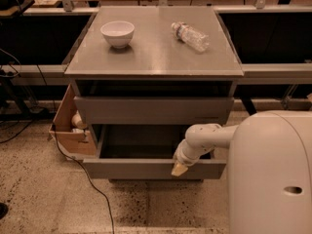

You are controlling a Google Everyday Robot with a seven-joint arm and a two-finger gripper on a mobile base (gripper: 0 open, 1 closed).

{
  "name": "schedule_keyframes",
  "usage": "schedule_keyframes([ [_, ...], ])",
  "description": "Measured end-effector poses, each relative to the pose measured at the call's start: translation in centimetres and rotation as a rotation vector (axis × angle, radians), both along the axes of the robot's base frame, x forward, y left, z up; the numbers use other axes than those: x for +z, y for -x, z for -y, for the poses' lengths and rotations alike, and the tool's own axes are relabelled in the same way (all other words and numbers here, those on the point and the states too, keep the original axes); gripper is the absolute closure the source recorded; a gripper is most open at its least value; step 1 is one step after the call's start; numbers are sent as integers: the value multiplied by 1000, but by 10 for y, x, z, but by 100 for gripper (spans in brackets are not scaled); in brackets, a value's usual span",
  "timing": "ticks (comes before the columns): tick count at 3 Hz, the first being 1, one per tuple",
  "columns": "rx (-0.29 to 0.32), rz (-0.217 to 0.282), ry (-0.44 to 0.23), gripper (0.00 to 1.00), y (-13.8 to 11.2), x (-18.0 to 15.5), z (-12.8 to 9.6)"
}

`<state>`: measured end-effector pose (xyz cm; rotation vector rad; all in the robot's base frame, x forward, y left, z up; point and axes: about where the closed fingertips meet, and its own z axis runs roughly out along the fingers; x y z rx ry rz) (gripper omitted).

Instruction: Open middle drawer

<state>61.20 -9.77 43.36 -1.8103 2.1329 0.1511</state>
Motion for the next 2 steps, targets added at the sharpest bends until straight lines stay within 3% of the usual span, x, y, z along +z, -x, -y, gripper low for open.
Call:
schedule_keyframes([
  [2,7,-11,29,1,13,12,7],
])
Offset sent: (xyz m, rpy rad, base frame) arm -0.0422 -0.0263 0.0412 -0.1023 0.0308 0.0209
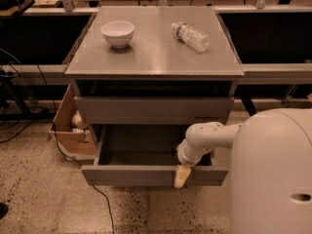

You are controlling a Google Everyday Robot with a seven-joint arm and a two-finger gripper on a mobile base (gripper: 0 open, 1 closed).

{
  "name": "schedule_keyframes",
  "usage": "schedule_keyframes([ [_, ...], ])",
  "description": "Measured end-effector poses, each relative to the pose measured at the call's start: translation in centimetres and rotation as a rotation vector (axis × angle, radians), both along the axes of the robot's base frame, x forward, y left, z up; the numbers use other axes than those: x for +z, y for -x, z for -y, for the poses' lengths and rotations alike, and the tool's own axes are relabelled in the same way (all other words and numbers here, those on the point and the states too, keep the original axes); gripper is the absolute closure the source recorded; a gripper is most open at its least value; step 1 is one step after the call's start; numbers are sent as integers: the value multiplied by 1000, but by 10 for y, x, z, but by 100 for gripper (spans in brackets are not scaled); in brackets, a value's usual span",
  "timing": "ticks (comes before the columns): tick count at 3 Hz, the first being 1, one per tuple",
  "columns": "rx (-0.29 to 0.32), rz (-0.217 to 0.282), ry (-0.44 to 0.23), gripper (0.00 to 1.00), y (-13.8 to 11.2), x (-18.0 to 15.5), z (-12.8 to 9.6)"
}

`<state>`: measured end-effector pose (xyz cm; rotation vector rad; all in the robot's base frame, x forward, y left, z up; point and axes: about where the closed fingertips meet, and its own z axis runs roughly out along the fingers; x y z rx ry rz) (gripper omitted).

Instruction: Open middle drawer

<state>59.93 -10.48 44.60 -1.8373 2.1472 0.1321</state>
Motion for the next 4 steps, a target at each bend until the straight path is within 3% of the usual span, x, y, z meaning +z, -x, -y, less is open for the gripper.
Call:
schedule_keyframes([
  [2,12,-4,46,0,18,35,13],
  [3,-9,33,12,15,7,50,21],
  [4,-41,67,-30,39,-7,59,32],
])
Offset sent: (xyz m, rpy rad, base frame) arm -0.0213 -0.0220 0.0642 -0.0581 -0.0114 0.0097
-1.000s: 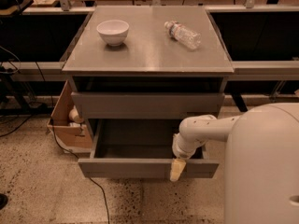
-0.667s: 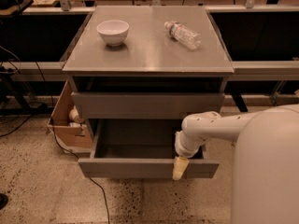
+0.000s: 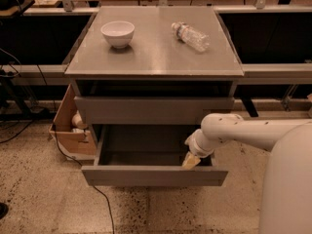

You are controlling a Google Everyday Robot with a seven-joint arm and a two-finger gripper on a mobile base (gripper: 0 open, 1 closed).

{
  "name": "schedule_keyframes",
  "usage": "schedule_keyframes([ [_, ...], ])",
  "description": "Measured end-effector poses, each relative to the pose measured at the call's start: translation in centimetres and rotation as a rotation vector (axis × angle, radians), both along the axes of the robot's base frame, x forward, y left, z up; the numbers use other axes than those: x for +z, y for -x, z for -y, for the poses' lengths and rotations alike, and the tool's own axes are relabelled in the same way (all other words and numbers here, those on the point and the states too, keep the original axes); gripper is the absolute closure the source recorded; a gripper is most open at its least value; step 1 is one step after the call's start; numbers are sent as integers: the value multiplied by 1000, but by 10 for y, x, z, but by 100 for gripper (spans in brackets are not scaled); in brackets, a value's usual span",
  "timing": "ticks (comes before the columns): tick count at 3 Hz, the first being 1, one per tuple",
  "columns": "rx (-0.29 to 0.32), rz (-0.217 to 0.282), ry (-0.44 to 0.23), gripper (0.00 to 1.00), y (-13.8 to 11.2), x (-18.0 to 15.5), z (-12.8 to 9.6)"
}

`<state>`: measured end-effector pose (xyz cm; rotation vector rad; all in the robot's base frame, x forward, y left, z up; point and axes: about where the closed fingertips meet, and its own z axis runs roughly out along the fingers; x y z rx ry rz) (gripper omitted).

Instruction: Open middle drawer

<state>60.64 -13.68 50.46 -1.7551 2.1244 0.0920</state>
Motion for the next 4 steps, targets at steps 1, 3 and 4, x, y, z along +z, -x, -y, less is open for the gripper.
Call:
schedule_keyframes([
  [1,-41,24,-67,62,-15,-2,5],
  [3,-137,41,-209,100,-47,-32,-4],
  [4,-183,4,-220,100,-56,-51,-10],
])
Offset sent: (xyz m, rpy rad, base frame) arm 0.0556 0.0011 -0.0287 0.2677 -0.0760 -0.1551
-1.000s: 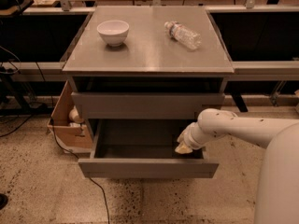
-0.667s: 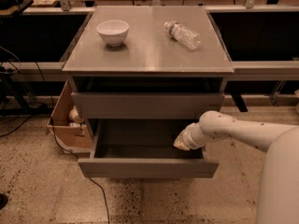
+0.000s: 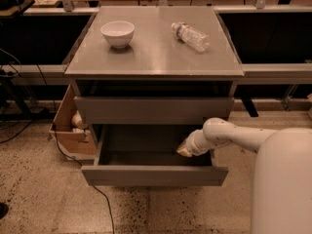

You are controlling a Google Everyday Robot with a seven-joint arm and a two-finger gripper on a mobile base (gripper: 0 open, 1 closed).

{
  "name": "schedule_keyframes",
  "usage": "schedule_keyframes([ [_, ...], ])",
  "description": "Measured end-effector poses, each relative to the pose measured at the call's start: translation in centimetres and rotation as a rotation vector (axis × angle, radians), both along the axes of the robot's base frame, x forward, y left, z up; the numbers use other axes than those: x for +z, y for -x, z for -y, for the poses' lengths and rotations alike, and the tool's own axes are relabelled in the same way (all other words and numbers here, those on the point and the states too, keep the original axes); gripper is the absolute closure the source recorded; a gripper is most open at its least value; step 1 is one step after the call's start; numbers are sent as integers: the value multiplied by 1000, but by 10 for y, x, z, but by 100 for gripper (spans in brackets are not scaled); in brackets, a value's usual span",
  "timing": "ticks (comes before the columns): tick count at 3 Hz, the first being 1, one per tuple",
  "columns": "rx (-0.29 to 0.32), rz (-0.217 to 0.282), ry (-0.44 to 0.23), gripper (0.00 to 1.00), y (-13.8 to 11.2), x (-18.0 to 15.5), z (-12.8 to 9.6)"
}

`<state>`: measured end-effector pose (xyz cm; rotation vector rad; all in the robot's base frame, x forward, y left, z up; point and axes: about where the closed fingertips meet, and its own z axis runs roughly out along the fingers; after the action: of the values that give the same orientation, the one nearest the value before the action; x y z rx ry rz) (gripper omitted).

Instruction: Open middle drawer

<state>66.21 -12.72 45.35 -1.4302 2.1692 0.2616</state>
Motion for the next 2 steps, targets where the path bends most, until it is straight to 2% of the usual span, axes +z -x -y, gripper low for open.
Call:
schedule_keyframes([
  [1,-27,-62,-10,100,1,-20,-3],
  [2,-48,-139,-24,100,17,-39,-3],
])
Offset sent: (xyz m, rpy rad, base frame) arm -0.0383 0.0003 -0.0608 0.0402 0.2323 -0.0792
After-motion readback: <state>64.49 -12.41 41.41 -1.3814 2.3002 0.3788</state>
